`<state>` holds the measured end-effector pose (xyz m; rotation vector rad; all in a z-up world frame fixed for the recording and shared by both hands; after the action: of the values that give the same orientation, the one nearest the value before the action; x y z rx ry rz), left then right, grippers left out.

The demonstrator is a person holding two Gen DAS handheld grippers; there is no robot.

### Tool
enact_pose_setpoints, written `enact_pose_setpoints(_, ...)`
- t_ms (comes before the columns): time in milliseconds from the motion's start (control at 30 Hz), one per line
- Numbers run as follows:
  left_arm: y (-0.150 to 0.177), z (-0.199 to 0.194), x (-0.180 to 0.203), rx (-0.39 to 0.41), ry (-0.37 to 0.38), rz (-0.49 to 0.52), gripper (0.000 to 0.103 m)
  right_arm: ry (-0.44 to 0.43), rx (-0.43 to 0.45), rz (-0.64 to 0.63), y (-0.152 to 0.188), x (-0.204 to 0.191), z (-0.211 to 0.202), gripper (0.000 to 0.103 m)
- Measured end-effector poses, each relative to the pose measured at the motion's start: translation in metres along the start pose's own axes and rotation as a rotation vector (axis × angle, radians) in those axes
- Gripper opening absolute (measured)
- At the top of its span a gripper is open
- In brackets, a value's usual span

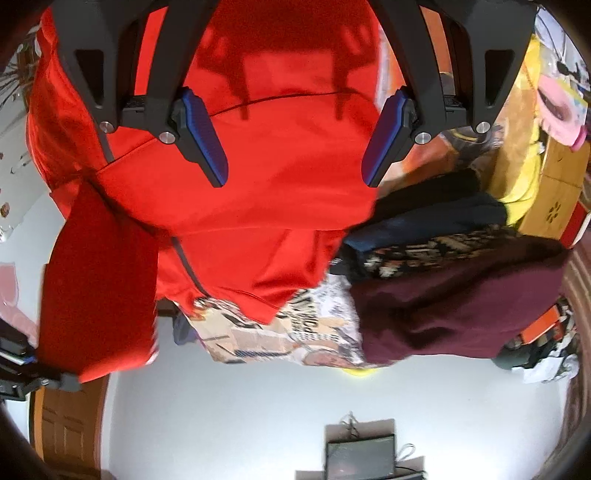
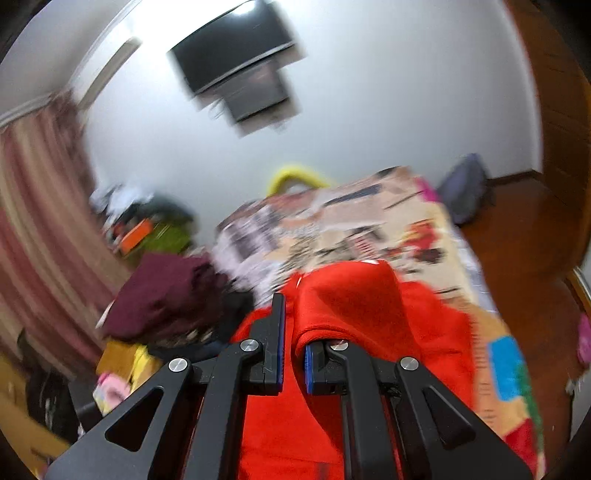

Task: Fold large clothes

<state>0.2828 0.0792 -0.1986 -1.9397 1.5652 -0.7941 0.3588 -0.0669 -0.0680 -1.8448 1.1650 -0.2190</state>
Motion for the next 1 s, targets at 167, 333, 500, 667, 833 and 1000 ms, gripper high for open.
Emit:
enact_pose_setpoints(167, 0.0, -0.015, -0.039, 0.019, -0.044, -0.047, 0.074, -0.104, -0.217, -0.077, 0.06, -0.061, 0.072, 0.007)
enact_pose_setpoints(333, 0.012, -0.02, -0.072, 0.004, -0.085, -0.089, 0.074, -0.14, -0.447, -0.146, 0.139, -0.092, 0.122, 0.007)
enact_pose_setpoints(500, 0.026, -0.017, -0.091, -0.027, -0.108, -0.11, 0.074, -0.135, -0.605, -0.171, 0.186, -0.096, 0.139, 0.007)
enact_pose_setpoints(667, 0.031, -0.013, -0.085, -0.045, -0.105, -0.098, 0.074, -0.162, -0.786, -0.158, 0.219, -0.09, 0.129, 0.026)
enact_pose_setpoints(833, 0.027, -0.009, -0.064, -0.048, -0.087, -0.056, 0.074, -0.133, -0.72, -0.209, 0.201, -0.073, 0.097, 0.03)
enact_pose_setpoints(1000, 0.023, 0.001, -0.031, -0.06, -0.061, 0.018, 0.074, -0.053, -0.556, -0.178, 0.155, -0.037, 0.067, 0.035)
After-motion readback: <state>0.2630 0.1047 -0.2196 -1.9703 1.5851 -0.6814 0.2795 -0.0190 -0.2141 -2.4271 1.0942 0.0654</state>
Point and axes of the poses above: each gripper's, at about its wrist camera, not at the fingertips, and z roughly the way its jaws point, x to its right, y to its underside, the point moved 10 cm from there along z, roughly the way its jaws point, and after that the axes turned 7 degrees about -z, right-handed, at the moved point
